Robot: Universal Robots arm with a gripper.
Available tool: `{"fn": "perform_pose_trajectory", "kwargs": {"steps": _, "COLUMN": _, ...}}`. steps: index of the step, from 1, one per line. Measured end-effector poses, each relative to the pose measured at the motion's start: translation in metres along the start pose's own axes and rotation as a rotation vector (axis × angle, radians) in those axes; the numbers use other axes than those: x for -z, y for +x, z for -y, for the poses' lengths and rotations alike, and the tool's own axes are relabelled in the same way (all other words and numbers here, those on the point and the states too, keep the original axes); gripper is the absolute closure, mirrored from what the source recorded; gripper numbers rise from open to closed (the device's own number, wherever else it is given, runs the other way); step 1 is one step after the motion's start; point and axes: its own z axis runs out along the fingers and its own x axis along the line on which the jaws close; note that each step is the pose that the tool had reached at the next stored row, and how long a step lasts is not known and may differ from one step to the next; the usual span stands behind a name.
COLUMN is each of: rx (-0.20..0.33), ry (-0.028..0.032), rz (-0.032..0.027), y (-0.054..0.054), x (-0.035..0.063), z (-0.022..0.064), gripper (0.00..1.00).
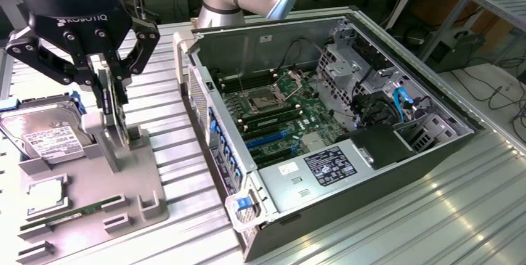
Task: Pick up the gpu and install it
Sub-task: 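Pick up the gpu and move the gpu toward the slot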
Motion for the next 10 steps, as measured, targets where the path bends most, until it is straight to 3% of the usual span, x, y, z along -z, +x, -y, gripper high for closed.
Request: {"fn": "perform_pose_trajectory", "kwargs": {"steps": 10, "rx": 0.000, "ry": 0.0000, "rz": -0.0001, "y": 0.0000, "x": 0.0055, "z": 0.0006, "gripper": 0.73}}
